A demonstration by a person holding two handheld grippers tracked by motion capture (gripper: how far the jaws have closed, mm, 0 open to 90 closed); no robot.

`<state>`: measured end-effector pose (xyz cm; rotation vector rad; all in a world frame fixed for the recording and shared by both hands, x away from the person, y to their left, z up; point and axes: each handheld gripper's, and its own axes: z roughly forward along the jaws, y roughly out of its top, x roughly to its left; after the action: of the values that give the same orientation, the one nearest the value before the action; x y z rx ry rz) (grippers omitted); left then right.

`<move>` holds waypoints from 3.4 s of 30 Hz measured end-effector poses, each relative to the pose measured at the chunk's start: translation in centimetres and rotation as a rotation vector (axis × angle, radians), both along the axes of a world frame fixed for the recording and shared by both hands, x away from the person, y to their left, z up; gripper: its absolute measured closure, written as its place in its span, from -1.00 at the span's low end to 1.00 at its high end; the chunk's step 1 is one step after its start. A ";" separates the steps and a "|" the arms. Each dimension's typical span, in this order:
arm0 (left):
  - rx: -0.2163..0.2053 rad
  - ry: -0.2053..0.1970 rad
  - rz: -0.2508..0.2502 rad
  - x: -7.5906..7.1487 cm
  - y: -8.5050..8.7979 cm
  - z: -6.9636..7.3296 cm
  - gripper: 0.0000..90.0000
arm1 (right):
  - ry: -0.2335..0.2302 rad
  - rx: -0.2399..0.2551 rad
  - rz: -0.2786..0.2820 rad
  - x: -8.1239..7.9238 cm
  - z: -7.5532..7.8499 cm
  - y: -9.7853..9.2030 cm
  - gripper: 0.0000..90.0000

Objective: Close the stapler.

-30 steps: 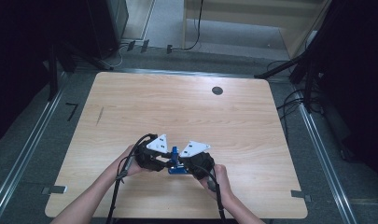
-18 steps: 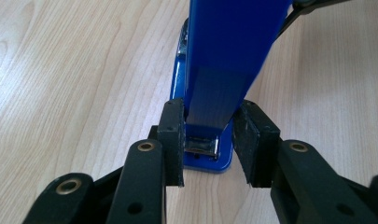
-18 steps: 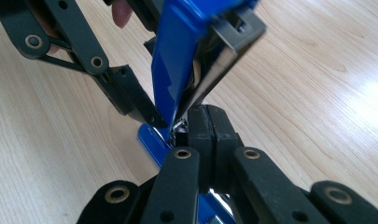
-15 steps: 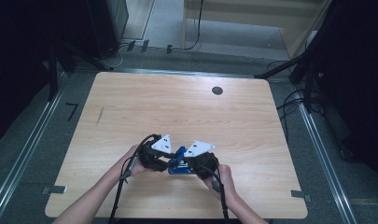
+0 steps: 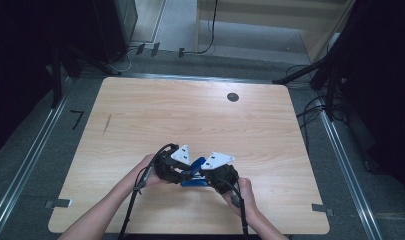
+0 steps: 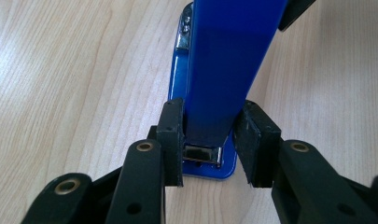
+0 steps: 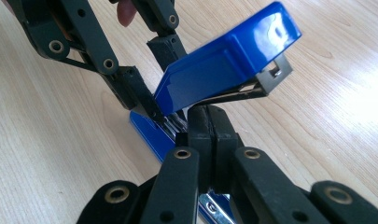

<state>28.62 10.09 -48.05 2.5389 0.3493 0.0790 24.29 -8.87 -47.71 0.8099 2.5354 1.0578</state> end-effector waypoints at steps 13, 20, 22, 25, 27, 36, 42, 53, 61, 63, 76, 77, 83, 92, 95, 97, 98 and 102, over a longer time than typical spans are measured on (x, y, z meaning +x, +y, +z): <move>0.055 0.001 -0.022 0.3 -1.1 0.0 0.47 | -0.008 0.000 -0.046 -0.1 0.5 -2.6 1.00; 0.070 0.008 -0.027 0.4 -1.5 0.0 0.47 | -0.001 -0.007 -0.058 -0.1 0.3 -3.1 1.00; 0.069 0.007 -0.025 0.4 -1.5 0.0 0.48 | -0.001 -0.008 -0.059 -0.1 0.2 -3.3 1.00; 0.070 0.011 -0.023 0.4 -1.6 -0.1 0.48 | -0.004 -0.008 -0.066 0.0 0.3 -3.8 1.00; 0.072 0.011 -0.027 0.4 -1.6 -0.1 0.47 | 0.000 -0.005 -0.081 0.0 0.5 -4.3 1.00; 0.085 0.014 -0.019 0.4 -1.9 -0.2 0.47 | -0.053 0.067 -0.105 0.1 3.2 -5.3 1.00; 0.088 0.018 -0.018 0.4 -2.0 -0.2 0.47 | -0.049 0.055 -0.066 0.2 3.6 -3.8 1.00; 0.009 0.029 0.038 0.3 -1.6 -0.9 0.22 | 0.040 -0.037 -0.085 0.8 0.5 -3.6 1.00; -0.027 0.007 0.131 0.2 0.9 0.0 -0.43 | 0.067 -0.033 -0.100 1.0 0.2 -4.0 1.00; -0.030 0.004 0.152 0.2 1.6 0.0 -0.47 | 0.074 -0.035 -0.103 1.0 -0.2 -4.1 1.00; -0.046 -0.028 0.266 0.3 4.1 0.3 -0.69 | 0.083 -0.008 -0.110 0.8 -0.6 -4.5 0.92; -0.052 -0.038 0.278 0.3 4.2 0.3 -0.69 | 0.088 0.010 -0.113 0.8 -0.7 -4.7 0.84; -0.074 -0.067 0.350 0.4 5.1 0.5 -0.78 | 0.064 0.072 -0.151 1.2 0.4 -6.3 0.46; -0.053 -0.091 0.453 0.6 6.0 0.5 -0.91 | 0.068 0.052 -0.276 2.2 0.3 -10.2 -0.32; -0.057 -0.106 0.507 0.7 6.8 0.6 -0.95 | 0.083 0.055 -0.328 2.7 0.2 -12.0 -0.58; -0.058 -0.117 0.545 0.8 7.5 0.6 -0.97 | 0.086 0.075 -0.377 2.8 0.0 -13.7 -0.67; -0.063 -0.119 0.565 0.9 7.9 0.6 -0.97 | 0.091 0.076 -0.392 2.9 0.0 -14.3 -0.71; -0.069 -0.119 0.637 1.4 9.4 0.2 -0.98 | 0.122 0.102 -0.479 3.2 -0.9 -17.5 -0.86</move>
<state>29.99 19.47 -47.90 2.2474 1.0752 0.4467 27.47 -26.35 -48.63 1.4565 2.2144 0.9998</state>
